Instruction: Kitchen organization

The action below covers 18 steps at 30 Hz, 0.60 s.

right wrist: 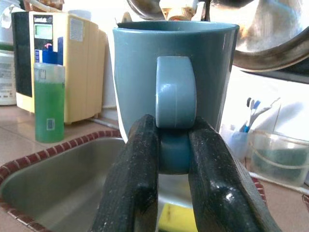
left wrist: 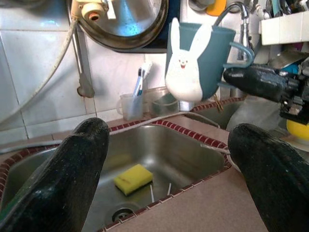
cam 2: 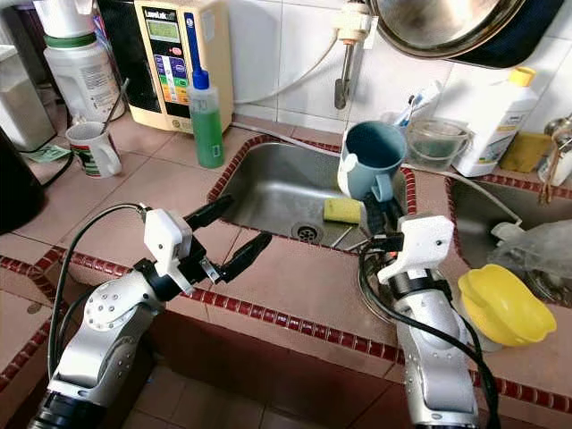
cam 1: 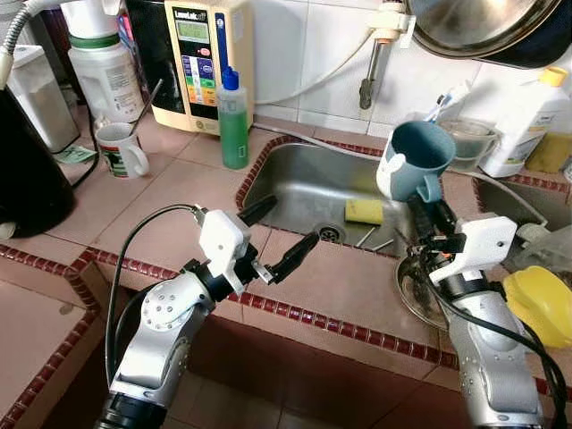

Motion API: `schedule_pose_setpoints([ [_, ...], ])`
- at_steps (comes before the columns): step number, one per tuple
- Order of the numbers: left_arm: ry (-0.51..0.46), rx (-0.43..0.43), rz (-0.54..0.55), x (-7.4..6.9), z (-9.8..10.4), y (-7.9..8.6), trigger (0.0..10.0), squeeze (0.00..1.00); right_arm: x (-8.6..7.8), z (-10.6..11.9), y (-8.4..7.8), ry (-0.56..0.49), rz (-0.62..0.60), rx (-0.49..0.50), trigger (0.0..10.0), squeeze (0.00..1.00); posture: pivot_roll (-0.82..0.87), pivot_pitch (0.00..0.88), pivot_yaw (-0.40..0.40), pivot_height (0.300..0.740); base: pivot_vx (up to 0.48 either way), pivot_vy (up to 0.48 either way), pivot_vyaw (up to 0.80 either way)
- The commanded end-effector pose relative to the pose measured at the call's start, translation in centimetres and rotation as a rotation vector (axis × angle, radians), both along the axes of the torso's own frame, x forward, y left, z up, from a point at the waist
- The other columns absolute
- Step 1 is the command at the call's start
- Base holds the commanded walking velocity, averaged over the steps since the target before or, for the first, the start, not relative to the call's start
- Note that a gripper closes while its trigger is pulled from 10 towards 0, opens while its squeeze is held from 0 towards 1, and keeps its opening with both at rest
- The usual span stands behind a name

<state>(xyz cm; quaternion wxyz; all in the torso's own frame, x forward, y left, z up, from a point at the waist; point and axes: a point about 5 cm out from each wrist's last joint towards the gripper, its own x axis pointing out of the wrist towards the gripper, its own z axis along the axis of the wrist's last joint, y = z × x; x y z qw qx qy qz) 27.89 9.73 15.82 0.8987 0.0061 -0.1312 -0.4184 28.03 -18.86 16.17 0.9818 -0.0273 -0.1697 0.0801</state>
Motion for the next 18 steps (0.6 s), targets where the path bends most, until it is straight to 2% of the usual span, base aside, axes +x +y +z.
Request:
schedule_pose_setpoints([
  [1, -0.014, -0.013, -0.027, -0.1, 0.7, -0.4, 10.0, 0.0, 0.3, 0.2, -0.8, 0.004, -0.029, -0.001, 10.0, 0.0, -0.01, 0.0, -0.009, 0.74, 0.0, 0.0, 0.0],
  [4, -0.005, -0.017, -0.047, -0.4, 0.7, -0.8, 10.0, 0.0, 0.4, 0.3, -1.0, 0.005, -0.032, -0.005, 10.0, 0.0, -0.01, 0.0, -0.008, 0.74, 0.0, 0.0, 0.0],
  [8, 0.017, -0.024, -0.106, -1.7, 0.3, -1.7, 10.0, 0.0, 0.6, 0.7, -1.2, -0.013, -0.031, -0.014, 10.0, 0.0, -0.01, 0.0, -0.003, 0.74, 0.0, 0.0, 0.0],
  [18, 0.016, -0.032, -0.095, -0.9, 1.0, -1.3, 10.0, 0.0, 0.3, 1.0, -0.8, -0.034, -0.027, -0.008, 10.0, 0.0, -0.02, 0.0, 0.006, 0.74, 0.0, 0.0, 0.0],
])
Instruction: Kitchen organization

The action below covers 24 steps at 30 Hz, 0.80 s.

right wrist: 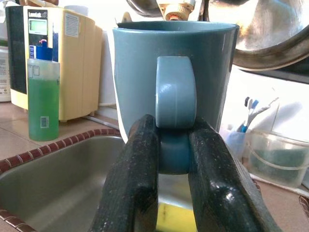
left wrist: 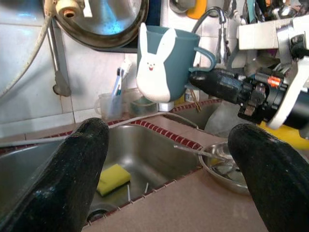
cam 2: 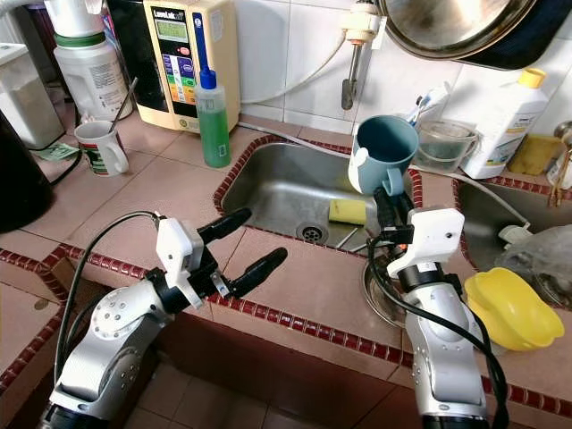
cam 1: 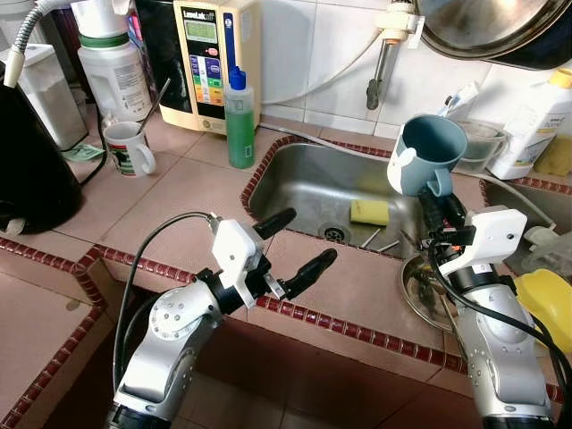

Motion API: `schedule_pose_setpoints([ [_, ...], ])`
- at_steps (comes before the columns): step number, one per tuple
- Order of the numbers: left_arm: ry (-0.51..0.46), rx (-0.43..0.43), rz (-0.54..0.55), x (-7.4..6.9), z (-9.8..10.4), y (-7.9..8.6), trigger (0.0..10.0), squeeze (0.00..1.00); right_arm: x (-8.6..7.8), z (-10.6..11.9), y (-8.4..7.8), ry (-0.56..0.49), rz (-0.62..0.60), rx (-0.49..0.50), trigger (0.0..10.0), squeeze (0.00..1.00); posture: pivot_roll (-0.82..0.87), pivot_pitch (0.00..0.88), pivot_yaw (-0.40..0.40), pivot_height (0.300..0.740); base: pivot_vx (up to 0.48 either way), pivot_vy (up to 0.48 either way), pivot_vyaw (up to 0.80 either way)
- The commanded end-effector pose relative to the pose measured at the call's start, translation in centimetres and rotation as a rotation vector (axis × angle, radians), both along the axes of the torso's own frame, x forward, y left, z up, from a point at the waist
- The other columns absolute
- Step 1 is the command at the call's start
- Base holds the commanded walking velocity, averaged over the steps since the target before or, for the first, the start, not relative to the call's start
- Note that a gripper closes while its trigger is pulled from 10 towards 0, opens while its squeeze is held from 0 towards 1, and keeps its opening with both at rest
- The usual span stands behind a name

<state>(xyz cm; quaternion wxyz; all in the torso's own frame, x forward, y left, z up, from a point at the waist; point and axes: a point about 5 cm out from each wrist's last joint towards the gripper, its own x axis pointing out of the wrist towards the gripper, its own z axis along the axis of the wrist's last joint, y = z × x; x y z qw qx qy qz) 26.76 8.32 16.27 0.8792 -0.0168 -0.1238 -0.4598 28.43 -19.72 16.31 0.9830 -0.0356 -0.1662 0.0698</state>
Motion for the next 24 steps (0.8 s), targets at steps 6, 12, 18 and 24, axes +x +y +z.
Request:
schedule_pose_setpoints([
  [6, -0.013, -0.017, -0.008, 0.27, 0.65, 0.05, 10.0, 0.0, 0.01, 0.94, 0.1, -0.045, -0.002, 0.006, 10.0, 0.0, -0.02, 0.0, 0.008, 0.74, 0.044, 0.0, 0.0],
  [12, -0.011, -0.024, -0.009, 0.31, 0.76, 0.03, 10.0, 0.0, 0.09, 1.01, 0.13, -0.049, 0.0, 0.01, 10.0, 0.0, -0.02, 0.0, 0.007, 0.74, 0.296, 0.0, 0.0],
  [18, -0.008, -0.026, -0.007, 0.3, 0.72, 0.07, 10.0, 0.0, 0.12, 1.0, 0.13, -0.048, 0.0, 0.012, 10.0, 0.0, -0.02, 0.0, 0.005, 0.74, 0.319, 0.0, 0.0],
  [24, -0.004, -0.029, -0.006, 0.31, 0.74, 0.07, 10.0, 0.0, 0.14, 1.02, 0.09, -0.047, 0.0, 0.01, 10.0, 0.0, -0.02, 0.0, 0.004, 0.74, 0.321, 0.0, 0.0],
])
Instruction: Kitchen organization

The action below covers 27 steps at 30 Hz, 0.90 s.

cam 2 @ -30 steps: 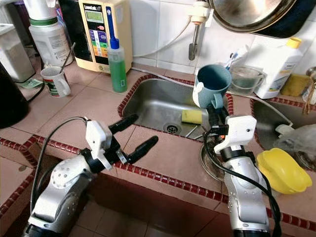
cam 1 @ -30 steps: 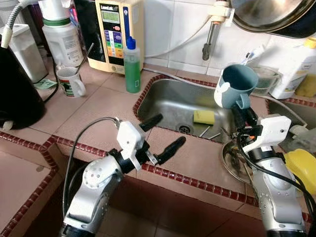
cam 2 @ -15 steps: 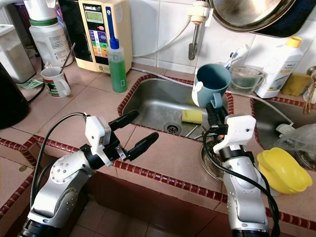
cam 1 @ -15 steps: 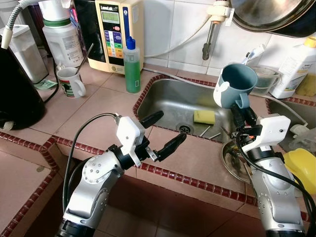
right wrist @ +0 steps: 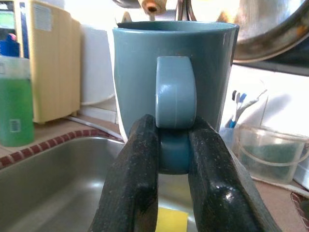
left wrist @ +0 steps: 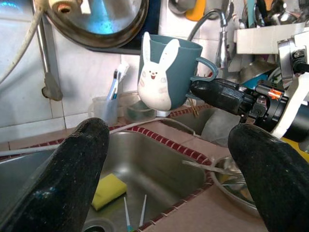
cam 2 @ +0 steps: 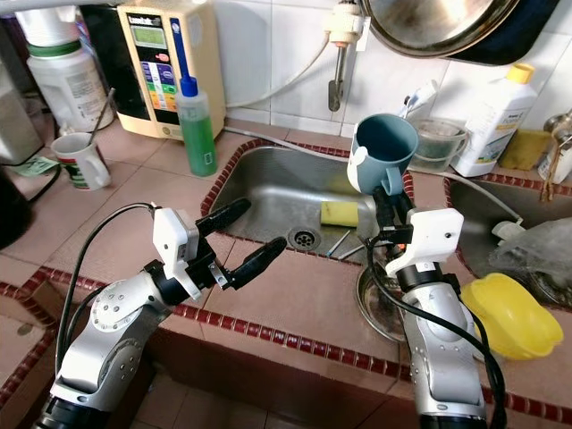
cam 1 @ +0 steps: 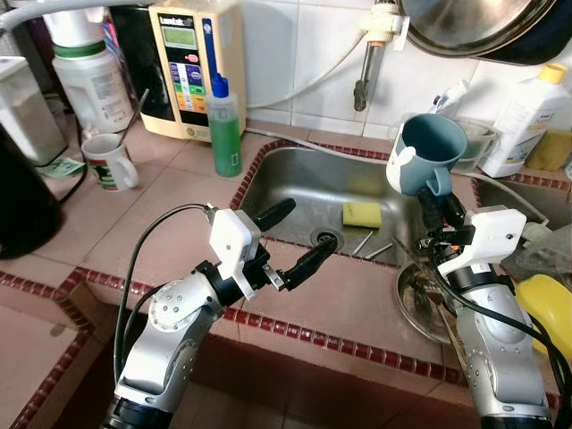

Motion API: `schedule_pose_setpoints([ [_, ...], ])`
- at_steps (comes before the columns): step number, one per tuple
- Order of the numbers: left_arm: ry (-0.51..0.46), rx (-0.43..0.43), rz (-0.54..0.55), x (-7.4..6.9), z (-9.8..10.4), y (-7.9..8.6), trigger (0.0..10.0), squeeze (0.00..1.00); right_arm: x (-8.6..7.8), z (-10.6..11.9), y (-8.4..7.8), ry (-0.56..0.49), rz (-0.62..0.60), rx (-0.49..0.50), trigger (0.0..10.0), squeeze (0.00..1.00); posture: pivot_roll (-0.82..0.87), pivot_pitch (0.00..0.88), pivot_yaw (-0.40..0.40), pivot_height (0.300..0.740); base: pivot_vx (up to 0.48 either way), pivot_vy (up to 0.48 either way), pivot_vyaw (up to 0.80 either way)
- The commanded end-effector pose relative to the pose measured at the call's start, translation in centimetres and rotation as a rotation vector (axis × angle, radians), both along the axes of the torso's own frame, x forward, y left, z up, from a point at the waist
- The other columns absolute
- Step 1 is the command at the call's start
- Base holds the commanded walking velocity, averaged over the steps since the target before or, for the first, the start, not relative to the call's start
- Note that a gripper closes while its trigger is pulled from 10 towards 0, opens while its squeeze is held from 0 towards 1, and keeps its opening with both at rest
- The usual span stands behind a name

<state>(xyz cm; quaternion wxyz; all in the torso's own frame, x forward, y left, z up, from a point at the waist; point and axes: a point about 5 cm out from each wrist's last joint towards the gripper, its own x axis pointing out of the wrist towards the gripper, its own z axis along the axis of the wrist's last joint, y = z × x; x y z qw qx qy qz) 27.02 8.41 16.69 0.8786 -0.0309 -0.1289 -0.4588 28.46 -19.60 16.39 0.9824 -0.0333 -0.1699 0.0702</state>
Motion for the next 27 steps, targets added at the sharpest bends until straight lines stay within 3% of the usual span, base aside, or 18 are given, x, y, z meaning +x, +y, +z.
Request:
schedule_pose_setpoints([
  [1, -0.008, 0.0, -0.003, 0.05, 0.32, -0.03, 10.0, 0.0, 0.11, 0.94, -0.03, -0.04, -0.001, 0.005, 10.0, 0.0, -0.02, 0.0, 0.004, 0.74, 0.322, 0.0, 0.0],
  [7, -0.006, -0.001, 0.0, 0.04, 0.32, -0.04, 10.0, 0.0, 0.05, 0.89, -0.04, -0.038, -0.001, 0.005, 10.0, 0.0, -0.02, 0.0, 0.005, 0.74, 0.307, 0.0, 0.0],
  [27, -0.005, -0.005, 0.005, -0.1, 0.32, -0.16, 10.0, 0.0, 0.19, 0.85, -0.24, -0.021, 0.002, 0.001, 10.0, 0.0, -0.02, 0.0, 0.002, 0.74, 0.0, 0.0, 0.0],
])
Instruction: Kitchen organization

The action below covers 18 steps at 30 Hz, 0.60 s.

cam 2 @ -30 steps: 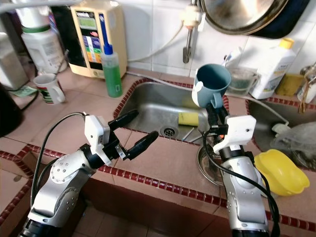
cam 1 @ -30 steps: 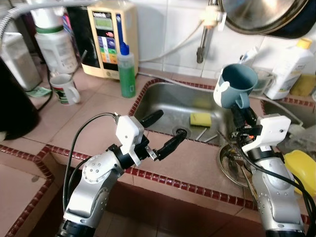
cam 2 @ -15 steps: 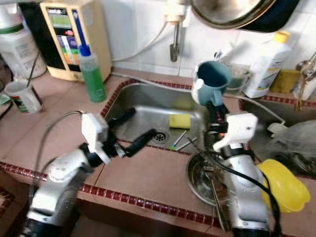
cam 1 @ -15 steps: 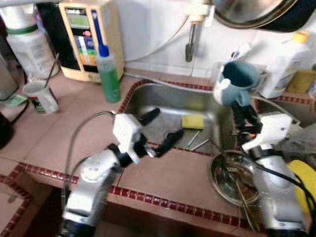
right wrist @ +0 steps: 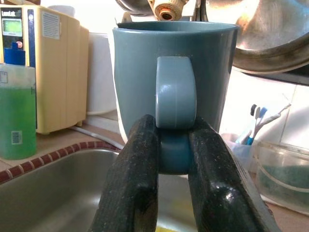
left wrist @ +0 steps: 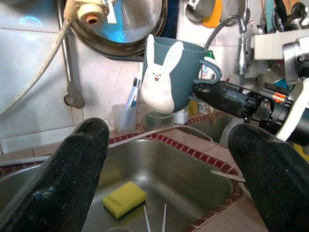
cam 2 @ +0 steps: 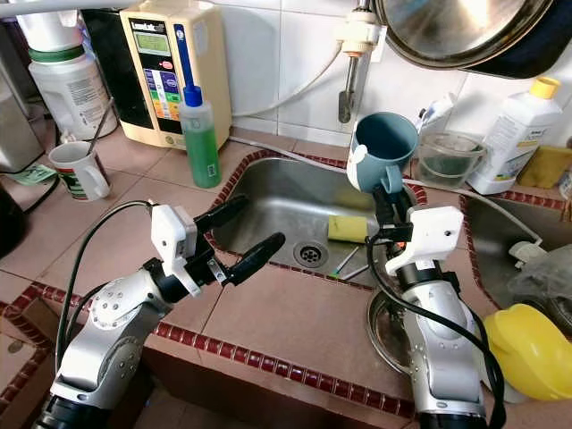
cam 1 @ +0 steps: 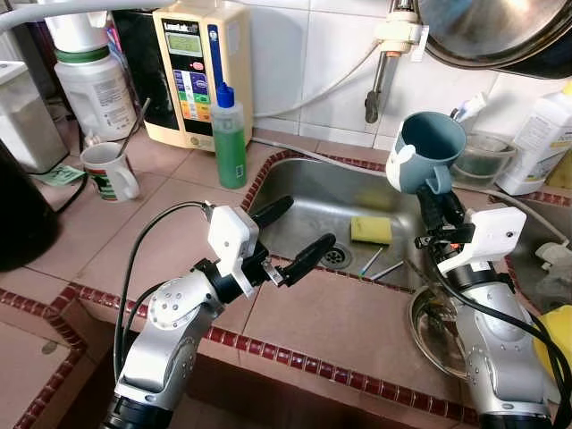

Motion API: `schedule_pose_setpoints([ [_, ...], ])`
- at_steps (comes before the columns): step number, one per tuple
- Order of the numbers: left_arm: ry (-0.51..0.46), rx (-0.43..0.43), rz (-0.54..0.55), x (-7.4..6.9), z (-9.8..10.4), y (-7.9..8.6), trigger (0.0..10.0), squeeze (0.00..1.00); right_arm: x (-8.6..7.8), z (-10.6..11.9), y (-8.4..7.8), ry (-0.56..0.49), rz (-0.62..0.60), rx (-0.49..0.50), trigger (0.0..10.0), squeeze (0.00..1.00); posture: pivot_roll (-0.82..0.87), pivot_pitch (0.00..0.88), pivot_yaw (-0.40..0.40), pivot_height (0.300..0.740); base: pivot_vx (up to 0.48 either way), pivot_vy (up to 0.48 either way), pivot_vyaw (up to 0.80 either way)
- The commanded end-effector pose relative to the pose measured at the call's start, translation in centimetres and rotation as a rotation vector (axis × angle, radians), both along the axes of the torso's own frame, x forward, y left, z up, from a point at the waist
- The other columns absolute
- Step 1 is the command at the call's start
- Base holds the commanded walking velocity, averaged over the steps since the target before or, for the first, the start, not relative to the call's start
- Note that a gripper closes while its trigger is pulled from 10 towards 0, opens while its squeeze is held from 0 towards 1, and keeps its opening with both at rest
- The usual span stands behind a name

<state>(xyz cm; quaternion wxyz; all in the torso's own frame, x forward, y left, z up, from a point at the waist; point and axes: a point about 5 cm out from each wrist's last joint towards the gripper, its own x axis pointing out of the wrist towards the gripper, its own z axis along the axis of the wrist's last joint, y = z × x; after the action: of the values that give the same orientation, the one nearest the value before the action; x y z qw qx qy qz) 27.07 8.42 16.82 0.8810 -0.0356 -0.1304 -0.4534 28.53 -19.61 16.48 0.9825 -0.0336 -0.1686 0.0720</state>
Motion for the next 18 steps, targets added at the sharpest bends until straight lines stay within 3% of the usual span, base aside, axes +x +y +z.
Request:
schedule_pose_setpoints([
  [1, -0.008, 0.013, -0.017, -0.3, 0.1, -0.2, 10.0, 0.0, 0.2, 0.7, -0.3, -0.012, 0.0, 0.0, 10.0, 0.0, -0.02, 0.0, 0.002, 0.74, 0.0, 0.0, 0.0],
  [10, -0.018, 0.043, -0.082, -1.5, 0.2, -0.7, 10.0, 0.0, 1.1, 0.2, -0.9, 0.091, 0.003, -0.091, 10.0, 0.0, -0.02, 0.044, -0.001, 0.74, 0.0, 0.0, 0.0],
  [18, 0.01, 0.112, -0.126, -2.7, -1.0, -0.4, 10.0, 0.0, 1.7, 0.5, -0.3, 0.142, 0.065, -0.087, 10.0, 0.0, -0.01, 0.108, -0.007, 0.74, 0.0, 0.0, 0.0],
])
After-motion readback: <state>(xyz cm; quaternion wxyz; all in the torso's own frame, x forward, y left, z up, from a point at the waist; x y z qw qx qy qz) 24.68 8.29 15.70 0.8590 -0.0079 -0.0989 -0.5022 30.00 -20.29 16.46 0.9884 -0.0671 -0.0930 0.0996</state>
